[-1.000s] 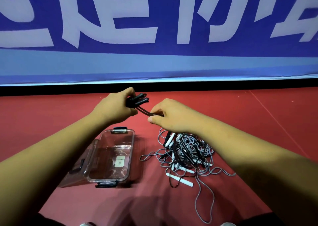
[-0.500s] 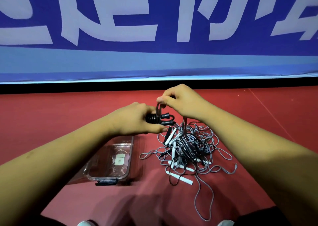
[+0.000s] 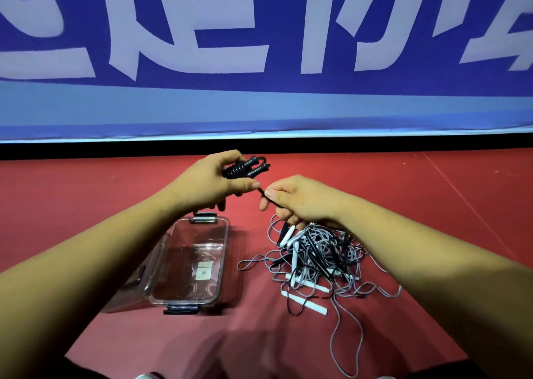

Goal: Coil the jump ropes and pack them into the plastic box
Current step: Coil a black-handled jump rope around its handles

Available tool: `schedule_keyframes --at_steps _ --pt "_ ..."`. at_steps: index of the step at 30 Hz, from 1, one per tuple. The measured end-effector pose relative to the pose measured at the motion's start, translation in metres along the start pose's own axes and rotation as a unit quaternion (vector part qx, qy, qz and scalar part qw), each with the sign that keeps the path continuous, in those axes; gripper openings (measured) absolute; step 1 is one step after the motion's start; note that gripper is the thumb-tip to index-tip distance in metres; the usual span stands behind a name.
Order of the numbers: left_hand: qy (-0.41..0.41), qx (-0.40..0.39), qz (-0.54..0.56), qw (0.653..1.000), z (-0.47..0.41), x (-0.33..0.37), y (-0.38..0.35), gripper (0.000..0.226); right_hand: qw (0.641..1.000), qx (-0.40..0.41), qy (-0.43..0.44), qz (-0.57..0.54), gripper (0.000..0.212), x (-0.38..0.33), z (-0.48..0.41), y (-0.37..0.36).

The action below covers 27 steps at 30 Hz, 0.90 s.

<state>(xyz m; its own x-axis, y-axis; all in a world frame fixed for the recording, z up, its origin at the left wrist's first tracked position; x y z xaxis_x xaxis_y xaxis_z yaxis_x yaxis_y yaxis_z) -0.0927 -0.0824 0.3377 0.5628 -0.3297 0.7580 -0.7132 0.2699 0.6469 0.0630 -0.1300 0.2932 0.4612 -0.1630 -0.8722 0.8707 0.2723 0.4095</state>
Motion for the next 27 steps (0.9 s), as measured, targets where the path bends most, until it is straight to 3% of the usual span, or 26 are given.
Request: schedule_keyframes --at_steps 5,9,14,16,19,21,25,27 --pt "-0.026 0.045 -0.162 0.985 -0.010 -0.014 0.013 0.034 0.963 0.067 0.143 0.216 0.028 -0.037 0.011 0.000" --pt "-0.047 0.026 -0.353 0.934 -0.008 -0.016 0.004 0.032 0.926 0.052 0.197 0.317 0.038 -0.051 0.016 -0.006" --pt "-0.098 -0.046 -0.403 0.909 0.006 0.006 -0.015 0.032 0.915 0.149 0.213 0.307 0.020 -0.051 0.010 0.016" --pt "-0.113 -0.057 -0.391 0.912 0.010 0.016 -0.018 0.026 0.922 0.178 0.220 0.263 0.017 -0.051 0.010 0.023" --pt "-0.104 -0.083 -0.340 0.931 0.015 0.024 -0.019 0.044 0.936 0.200 0.221 0.189 0.012 -0.049 0.009 0.030" --pt "-0.094 -0.086 -0.293 0.948 0.017 0.024 -0.019 0.042 0.949 0.204 0.201 0.134 0.014 -0.044 0.005 0.035" --pt "-0.069 -0.112 -0.103 0.986 0.021 0.024 -0.023 0.022 0.985 0.138 0.097 -0.024 0.026 -0.023 -0.002 0.036" --pt "-0.048 -0.112 -0.022 0.992 0.020 0.023 -0.024 0.023 0.989 0.076 0.043 -0.115 0.025 -0.010 -0.005 0.028"
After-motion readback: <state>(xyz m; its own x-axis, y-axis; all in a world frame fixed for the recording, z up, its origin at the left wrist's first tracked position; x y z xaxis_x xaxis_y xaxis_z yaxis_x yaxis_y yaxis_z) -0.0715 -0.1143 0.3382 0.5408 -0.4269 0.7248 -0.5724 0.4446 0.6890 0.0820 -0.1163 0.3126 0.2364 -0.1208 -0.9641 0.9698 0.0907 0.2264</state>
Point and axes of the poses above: each hand's wrist, its own z-axis away from the middle knuckle, its own y-axis out of the back of the hand, x = y × z, the point moved 5 cm from there along -z, towards the middle knuckle, and after that the axes turned 8 degrees about x, right-handed, at the moved point
